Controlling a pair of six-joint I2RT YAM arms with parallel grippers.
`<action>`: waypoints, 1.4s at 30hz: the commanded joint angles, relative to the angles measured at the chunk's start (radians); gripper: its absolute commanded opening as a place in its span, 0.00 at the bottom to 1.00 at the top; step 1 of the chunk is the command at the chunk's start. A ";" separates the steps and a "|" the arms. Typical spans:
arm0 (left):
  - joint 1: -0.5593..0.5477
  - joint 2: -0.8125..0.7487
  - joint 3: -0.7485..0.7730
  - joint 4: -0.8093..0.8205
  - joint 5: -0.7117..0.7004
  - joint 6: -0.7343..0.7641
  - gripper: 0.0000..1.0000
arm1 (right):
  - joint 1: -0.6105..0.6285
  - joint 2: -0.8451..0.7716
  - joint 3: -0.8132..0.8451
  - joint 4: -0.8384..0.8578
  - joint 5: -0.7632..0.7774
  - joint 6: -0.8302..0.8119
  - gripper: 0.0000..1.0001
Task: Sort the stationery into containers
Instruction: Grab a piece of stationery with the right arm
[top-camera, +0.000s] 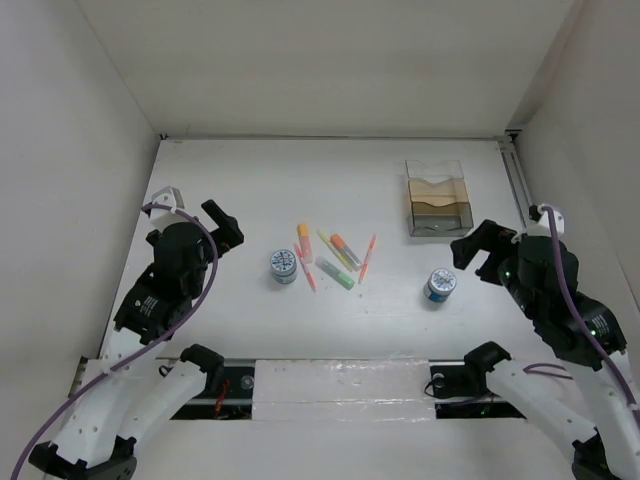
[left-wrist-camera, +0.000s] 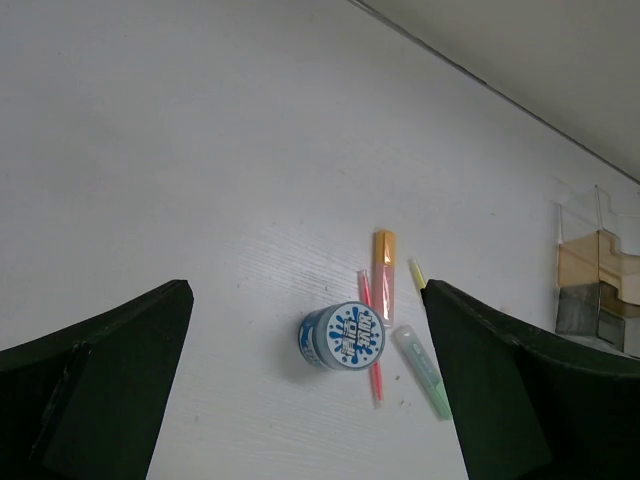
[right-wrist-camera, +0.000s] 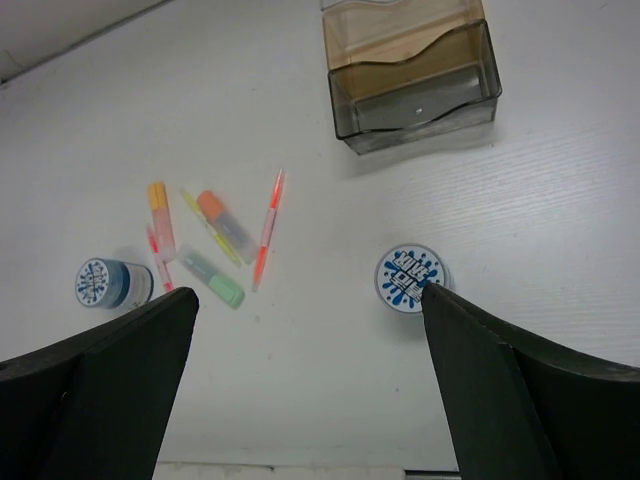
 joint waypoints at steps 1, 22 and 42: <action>-0.001 0.001 -0.002 0.025 -0.002 0.016 1.00 | -0.004 0.038 0.040 -0.026 0.002 0.017 1.00; -0.001 -0.027 -0.011 0.054 0.104 0.055 1.00 | 0.014 0.053 -0.235 0.109 -0.106 0.210 1.00; -0.001 -0.089 -0.021 0.086 0.207 0.083 1.00 | -0.010 0.335 -0.334 0.152 0.133 0.367 1.00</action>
